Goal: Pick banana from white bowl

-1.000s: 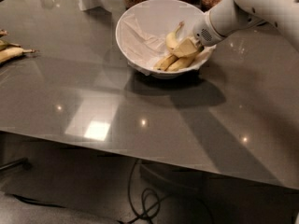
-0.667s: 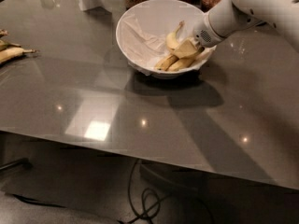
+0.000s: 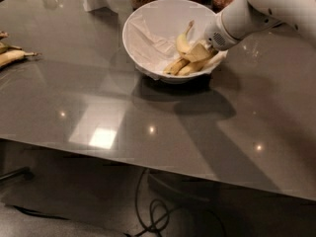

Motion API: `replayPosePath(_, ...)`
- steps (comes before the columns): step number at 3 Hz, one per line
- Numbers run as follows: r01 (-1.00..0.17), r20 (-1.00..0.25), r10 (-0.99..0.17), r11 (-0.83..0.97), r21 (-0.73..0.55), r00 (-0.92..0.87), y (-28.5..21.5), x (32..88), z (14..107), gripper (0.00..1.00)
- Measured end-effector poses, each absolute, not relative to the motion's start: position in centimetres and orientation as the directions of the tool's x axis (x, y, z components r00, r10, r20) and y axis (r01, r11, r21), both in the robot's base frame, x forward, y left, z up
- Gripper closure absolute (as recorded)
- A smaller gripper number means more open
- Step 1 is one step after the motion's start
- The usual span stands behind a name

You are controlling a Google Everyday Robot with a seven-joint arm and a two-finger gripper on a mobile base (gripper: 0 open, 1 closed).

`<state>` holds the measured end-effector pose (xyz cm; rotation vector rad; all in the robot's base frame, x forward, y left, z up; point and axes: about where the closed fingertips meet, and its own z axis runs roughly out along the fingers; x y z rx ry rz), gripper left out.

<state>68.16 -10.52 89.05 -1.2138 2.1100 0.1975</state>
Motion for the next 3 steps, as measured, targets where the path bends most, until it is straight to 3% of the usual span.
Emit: replayPosePath(3, -0.856, -0.720, -0.670, 0.468, -0.218, -0.183, -9.8, 63.1, 95.1, 1.00)
